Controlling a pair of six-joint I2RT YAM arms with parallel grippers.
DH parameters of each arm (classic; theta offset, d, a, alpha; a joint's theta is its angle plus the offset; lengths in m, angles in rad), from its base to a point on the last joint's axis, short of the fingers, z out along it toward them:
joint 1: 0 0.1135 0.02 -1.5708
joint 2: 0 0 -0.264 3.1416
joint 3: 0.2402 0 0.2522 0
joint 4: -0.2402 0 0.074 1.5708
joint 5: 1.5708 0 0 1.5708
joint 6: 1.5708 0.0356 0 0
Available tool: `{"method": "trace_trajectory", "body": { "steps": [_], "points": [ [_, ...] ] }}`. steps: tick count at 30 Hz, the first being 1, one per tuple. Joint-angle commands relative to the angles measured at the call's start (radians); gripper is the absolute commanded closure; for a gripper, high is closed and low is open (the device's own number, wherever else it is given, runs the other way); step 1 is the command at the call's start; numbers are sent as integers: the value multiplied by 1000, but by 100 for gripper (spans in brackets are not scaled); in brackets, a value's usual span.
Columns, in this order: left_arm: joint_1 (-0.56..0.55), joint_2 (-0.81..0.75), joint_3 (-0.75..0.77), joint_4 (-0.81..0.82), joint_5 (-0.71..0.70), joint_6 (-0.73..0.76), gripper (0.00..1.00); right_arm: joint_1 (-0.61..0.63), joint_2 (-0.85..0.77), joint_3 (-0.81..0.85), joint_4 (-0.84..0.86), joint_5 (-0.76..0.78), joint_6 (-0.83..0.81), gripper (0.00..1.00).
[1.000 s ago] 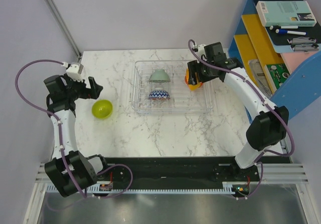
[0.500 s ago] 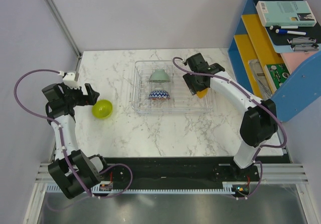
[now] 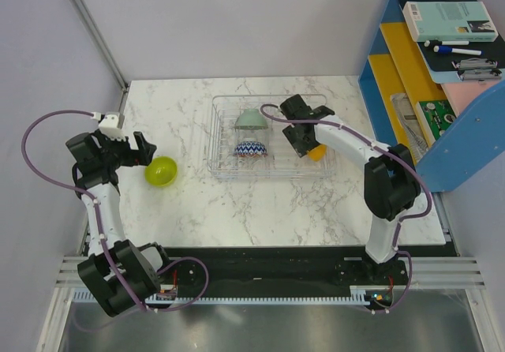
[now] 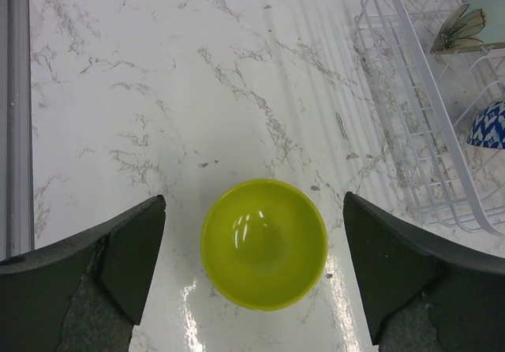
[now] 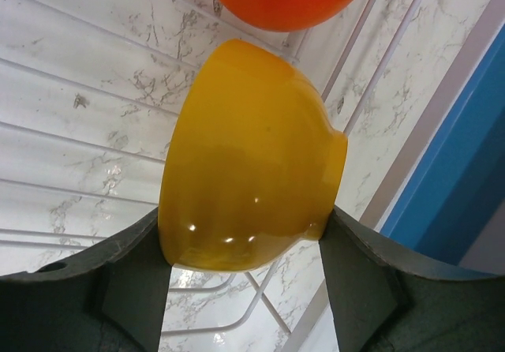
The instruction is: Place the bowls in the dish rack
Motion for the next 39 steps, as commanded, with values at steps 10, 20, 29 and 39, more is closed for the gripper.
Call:
{"method": "trace_trajectory", "body": {
  "steps": [10,20,29,39],
  "points": [
    [9,-34,-17,44,17,-21,0,71,44,2,3,120,-33,23],
    [12,-35,-17,45,12,-16,0,112,43,13,-12,134,-47,7],
    [15,-34,-17,47,15,-18,0,120,15,57,-28,97,-51,8],
    [16,-57,-27,50,9,-16,0,59,82,220,60,104,-42,8]
  ]
}}
